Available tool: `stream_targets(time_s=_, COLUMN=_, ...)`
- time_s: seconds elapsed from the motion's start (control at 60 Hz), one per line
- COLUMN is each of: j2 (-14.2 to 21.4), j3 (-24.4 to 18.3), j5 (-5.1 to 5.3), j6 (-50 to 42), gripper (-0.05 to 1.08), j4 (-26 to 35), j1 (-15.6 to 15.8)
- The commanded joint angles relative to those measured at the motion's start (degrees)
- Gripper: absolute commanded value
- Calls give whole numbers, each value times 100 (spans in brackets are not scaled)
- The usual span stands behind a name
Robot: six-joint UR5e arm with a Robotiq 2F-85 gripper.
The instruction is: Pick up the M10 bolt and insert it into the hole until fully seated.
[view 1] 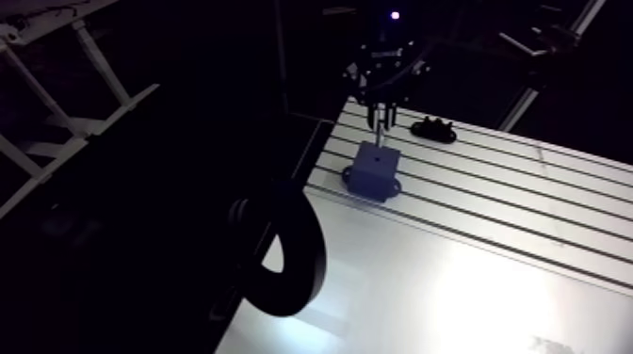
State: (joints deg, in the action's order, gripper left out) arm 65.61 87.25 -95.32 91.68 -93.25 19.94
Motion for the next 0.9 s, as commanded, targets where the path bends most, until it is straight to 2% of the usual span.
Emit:
stream_targets(time_s=0.017, j2=-27, j3=25, j5=1, j6=-5, gripper=108, j4=-5, j1=11)
stream_targets(time_s=0.9, j2=-71, j3=112, j5=-8, j6=4, gripper=108, j4=-207, j1=11)
